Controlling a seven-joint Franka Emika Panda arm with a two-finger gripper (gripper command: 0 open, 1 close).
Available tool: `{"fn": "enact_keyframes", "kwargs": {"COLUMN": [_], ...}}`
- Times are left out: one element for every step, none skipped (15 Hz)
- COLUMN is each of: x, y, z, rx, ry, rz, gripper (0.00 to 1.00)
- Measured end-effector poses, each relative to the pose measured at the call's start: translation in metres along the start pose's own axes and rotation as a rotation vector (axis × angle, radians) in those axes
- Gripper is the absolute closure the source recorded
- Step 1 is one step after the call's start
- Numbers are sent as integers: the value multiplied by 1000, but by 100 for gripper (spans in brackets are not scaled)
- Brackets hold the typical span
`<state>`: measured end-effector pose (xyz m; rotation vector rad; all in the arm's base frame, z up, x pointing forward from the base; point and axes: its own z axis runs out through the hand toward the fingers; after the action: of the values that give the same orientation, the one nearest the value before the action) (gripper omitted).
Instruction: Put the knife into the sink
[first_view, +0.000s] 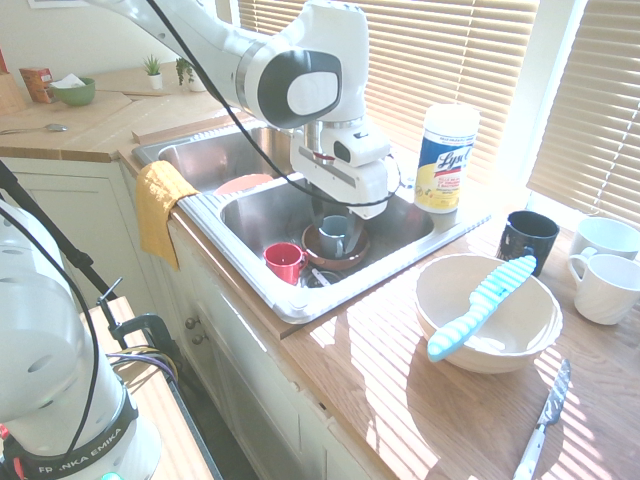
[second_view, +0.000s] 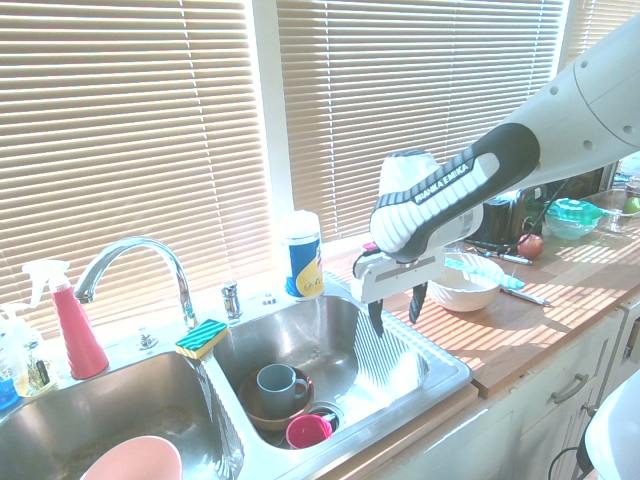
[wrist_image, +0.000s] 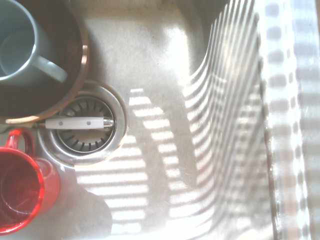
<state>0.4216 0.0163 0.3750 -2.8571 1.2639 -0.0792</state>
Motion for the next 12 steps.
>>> {"fn": "enact_keyframes", "kwargs": {"x": [0,0,2,4,8,15,24,34,45,56,68,79], "y": [0,0,-1,-3,-2,2,11,24,39,55,70,82], "z": [0,1,-2,-7,-15,-26,-40,-53,-64,-69,-69,-68], "rx": [-1,-3,-2,-3,-13,-29,-43,-62,-91,-125,-147,-152], "ry": [0,2,9,20,30,34,30,27,34,51,60,62], "rz": [0,-4,-20,-49,-92,-146,-202,-259,-305,-334,-341,-330], "gripper": [0,0,0,0,0,0,0,0,0,0,0,0]}}
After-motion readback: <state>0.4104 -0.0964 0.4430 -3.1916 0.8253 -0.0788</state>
